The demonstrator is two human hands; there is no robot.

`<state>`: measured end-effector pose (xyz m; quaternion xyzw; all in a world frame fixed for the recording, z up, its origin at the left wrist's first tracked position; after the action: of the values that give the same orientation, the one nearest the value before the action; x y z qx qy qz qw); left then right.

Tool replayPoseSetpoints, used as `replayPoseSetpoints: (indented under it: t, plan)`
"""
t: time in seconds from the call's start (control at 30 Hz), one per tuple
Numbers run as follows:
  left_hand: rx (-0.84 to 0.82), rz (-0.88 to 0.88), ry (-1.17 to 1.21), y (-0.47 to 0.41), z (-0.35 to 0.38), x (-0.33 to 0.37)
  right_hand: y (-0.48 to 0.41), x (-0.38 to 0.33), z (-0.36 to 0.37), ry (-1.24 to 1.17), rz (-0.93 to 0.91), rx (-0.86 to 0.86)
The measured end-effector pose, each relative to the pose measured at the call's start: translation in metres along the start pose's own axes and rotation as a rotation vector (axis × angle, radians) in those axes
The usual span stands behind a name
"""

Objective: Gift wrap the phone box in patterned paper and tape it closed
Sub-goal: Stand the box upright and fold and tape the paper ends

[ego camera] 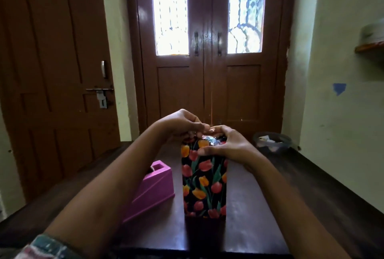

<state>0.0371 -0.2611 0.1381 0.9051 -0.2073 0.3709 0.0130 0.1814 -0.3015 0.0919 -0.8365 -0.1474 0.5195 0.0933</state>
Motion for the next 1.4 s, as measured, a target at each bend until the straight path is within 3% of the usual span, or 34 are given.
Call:
replayPoseSetpoints:
  t: [0.43,0.7,0.8,0.93,1.03,1.17,1.23,1.33,1.4]
  plan:
    - [-0.13,-0.13,-0.297,-0.014,0.002,0.009,0.0,-0.001,0.007,0.115,-0.019,0.047]
    - [-0.191,-0.4,-0.811,-0.019,-0.001,0.015,0.004,-0.01,0.007,0.21,-0.045,0.034]
    - [-0.285,-0.492,-0.648,-0.009,0.001,-0.006,0.01,-0.009,0.002,0.213,-0.047,0.023]
    - [-0.306,-0.451,-0.226,-0.002,0.012,-0.041,0.011,-0.012,0.005,0.222,-0.074,0.008]
    - [-0.169,-0.405,-0.042,0.005,0.014,-0.043,0.006,-0.013,0.008,0.239,-0.094,-0.002]
    - [0.122,-0.27,0.067,0.005,0.004,-0.044,0.001,-0.009,0.007,0.289,-0.085,-0.024]
    - [0.226,-0.101,0.124,0.01,-0.002,-0.041,0.0,-0.004,0.007,0.337,-0.075,-0.033]
    - [0.177,0.183,0.049,0.02,0.004,-0.031,-0.003,-0.001,0.007,0.41,-0.095,-0.032]
    - [0.141,0.236,-0.036,0.025,0.014,-0.029,-0.004,-0.002,0.007,0.485,-0.118,-0.002]
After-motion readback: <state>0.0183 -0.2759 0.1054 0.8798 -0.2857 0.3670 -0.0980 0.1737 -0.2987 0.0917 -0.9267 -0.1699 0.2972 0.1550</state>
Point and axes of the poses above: each hand's wrist, its own y-axis away from the middle knuckle, its own z-axis out of the palm, x = y × z, the point moved 5 cm from there along -y, towards the middle knuckle, and after that the axes turned 5 degrees about -y, right-handed, at the moved point
